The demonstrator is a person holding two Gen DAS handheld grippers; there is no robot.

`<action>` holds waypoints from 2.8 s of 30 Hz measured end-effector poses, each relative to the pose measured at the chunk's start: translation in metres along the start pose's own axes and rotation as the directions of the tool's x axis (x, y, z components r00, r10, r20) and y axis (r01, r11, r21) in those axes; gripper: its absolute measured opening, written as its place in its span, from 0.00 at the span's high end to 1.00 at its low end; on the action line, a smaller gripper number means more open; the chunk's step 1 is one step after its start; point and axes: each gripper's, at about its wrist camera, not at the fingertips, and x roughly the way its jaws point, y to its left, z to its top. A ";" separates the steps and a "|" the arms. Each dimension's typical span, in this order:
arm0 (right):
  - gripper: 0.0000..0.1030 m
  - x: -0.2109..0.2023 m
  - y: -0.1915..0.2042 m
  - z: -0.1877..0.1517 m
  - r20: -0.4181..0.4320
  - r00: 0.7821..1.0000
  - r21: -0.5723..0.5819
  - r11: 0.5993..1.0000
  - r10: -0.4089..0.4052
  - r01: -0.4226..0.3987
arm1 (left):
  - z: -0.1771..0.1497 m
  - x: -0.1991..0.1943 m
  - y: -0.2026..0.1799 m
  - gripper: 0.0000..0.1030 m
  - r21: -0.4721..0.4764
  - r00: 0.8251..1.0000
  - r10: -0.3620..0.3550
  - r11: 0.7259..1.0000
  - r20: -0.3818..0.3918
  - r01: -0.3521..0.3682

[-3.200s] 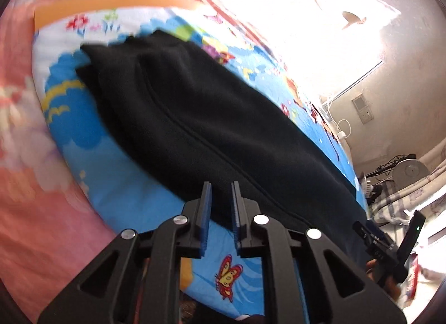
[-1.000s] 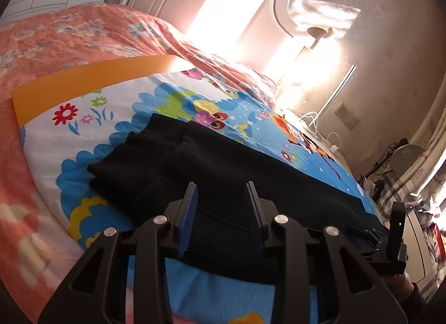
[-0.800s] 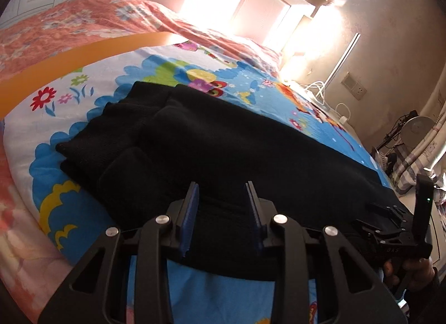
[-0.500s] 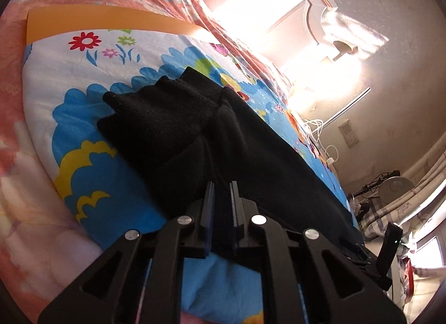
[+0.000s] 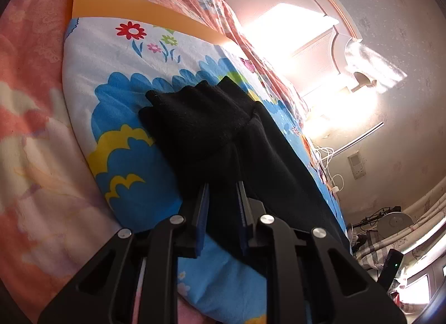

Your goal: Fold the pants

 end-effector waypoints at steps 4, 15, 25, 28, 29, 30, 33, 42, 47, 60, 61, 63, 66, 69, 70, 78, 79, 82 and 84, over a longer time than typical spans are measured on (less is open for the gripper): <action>0.05 -0.009 0.056 0.050 0.009 0.988 -0.142 0.978 0.152 -0.150 | -0.007 0.002 0.000 0.82 0.026 1.000 0.002 1.000 0.023 -0.002; 0.16 0.115 0.205 0.140 -0.131 0.991 -0.383 0.919 0.040 -0.088 | -0.005 -0.020 -0.007 0.72 -0.037 0.997 0.019 0.999 0.075 -0.016; 0.08 0.130 0.218 0.158 -0.099 0.994 -0.422 0.906 -0.038 -0.007 | 0.012 -0.015 0.040 0.56 -0.325 0.997 -0.024 0.945 0.067 0.045; 0.08 0.124 0.229 0.158 -0.052 0.995 -0.480 0.876 -0.088 0.052 | 0.017 -0.011 0.045 0.55 -0.342 0.996 -0.051 0.937 0.072 0.073; 0.08 0.121 0.233 0.158 -0.022 0.994 -0.494 0.866 -0.106 0.081 | 0.020 -0.009 0.048 0.55 -0.348 0.996 -0.057 0.934 0.075 0.080; 0.09 0.112 0.236 0.159 0.020 0.994 -0.491 0.865 -0.105 0.101 | 0.024 -0.007 0.051 0.55 -0.359 0.995 -0.066 0.929 0.079 0.091; 0.09 0.083 0.238 0.163 0.088 0.996 -0.443 0.896 0.028 0.014 | 0.036 -0.002 0.058 0.55 -0.374 0.993 -0.089 0.920 0.082 0.113; 0.07 0.126 0.255 0.160 -0.031 0.997 -0.453 0.890 -0.070 0.048 | 0.053 0.006 0.056 0.85 -0.331 0.991 -0.120 0.934 0.059 0.133; 0.07 0.112 0.246 0.163 -0.042 0.998 -0.430 0.903 -0.044 0.021 | 0.054 0.002 0.050 0.55 -0.343 0.991 -0.112 0.930 0.077 0.132; 0.06 0.022 0.056 0.053 -0.136 0.990 -0.081 0.996 0.026 -0.037 | 0.069 -0.001 0.018 0.89 -0.167 0.999 -0.038 0.985 0.025 0.042; 0.06 0.025 0.045 0.044 -0.147 0.989 -0.065 0.998 0.008 -0.017 | 0.070 -0.010 -0.002 0.89 -0.093 0.998 -0.033 0.995 0.044 0.037; 0.05 0.030 0.023 0.028 -0.188 0.980 0.006 0.998 0.058 -0.058 | 0.067 -0.027 -0.052 0.89 0.087 0.996 0.017 0.996 0.084 -0.024; 0.05 0.018 0.001 0.024 -0.157 0.964 0.113 0.974 0.213 -0.196 | 0.032 -0.045 -0.148 0.89 0.425 0.983 0.065 0.895 0.171 -0.133; 0.05 0.010 -0.035 0.027 -0.073 0.860 0.351 0.820 0.505 -0.452 | -0.047 -0.038 -0.233 0.89 0.731 0.977 0.058 0.654 0.206 -0.193; 0.05 0.011 -0.049 0.026 -0.026 0.801 0.439 0.726 0.598 -0.529 | -0.080 -0.031 -0.253 0.89 0.804 0.980 0.047 0.564 0.195 -0.187; 0.05 0.006 -0.074 0.021 0.001 0.780 0.501 0.675 0.626 -0.542 | -0.234 0.043 -0.255 0.68 0.966 0.968 0.111 0.102 0.226 -0.237; 0.05 0.006 -0.073 0.022 -0.010 0.787 0.493 0.688 0.617 -0.532 | -0.235 0.043 -0.252 0.59 0.960 0.960 0.114 0.091 0.254 -0.265; 0.05 0.010 -0.074 0.023 -0.007 0.771 0.513 0.664 0.637 -0.544 | -0.236 0.042 -0.246 0.44 0.951 0.949 0.095 0.042 0.301 -0.306; 0.05 0.012 -0.069 0.024 -0.019 0.768 0.513 0.666 0.640 -0.542 | -0.239 0.050 -0.243 0.44 0.957 0.951 0.105 -0.007 0.290 -0.291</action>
